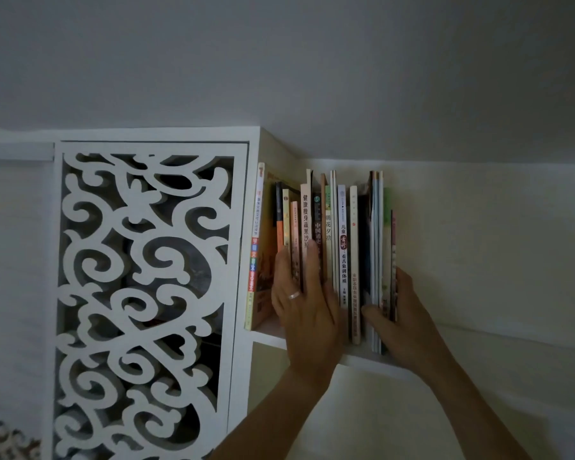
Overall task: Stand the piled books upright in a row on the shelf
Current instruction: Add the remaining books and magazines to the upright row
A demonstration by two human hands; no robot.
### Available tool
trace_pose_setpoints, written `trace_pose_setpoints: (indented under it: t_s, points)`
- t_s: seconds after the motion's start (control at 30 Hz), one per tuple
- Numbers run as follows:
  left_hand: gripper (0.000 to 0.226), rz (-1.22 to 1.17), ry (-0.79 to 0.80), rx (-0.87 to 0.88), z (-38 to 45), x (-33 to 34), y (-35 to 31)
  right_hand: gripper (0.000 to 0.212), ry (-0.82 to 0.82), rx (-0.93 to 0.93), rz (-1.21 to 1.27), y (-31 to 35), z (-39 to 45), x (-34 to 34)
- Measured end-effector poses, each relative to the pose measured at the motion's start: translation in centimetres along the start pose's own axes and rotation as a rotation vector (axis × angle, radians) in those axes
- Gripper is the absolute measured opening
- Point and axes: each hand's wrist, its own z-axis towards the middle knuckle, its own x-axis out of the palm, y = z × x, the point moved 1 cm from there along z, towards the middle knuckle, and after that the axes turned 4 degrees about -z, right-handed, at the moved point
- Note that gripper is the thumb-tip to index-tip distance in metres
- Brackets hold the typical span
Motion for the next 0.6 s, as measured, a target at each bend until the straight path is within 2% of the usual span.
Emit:
trace_pose_setpoints:
  t_s: [0.1, 0.3, 0.47, 0.6]
  points:
    - [0.048, 0.015, 0.018, 0.06, -0.49, 0.02, -0.02, 0.078, 0.006, -0.001, 0.027, 0.33, -0.07, -0.08]
    - [0.013, 0.073, 0.066, 0.094, -0.73, 0.02, 0.25, 0.086, 0.041, -0.012, 0.044, 0.73, -0.33, -0.47]
    - [0.008, 0.008, 0.036, 0.097, -0.73, -0.03, 0.19, 0.089, 0.042, -0.003, 0.039, 0.74, -0.35, -0.44]
    - [0.011, 0.095, 0.002, 0.12, -0.66, 0.04, -0.23, 0.088, 0.039, 0.001, 0.054, 0.62, -0.34, -0.49]
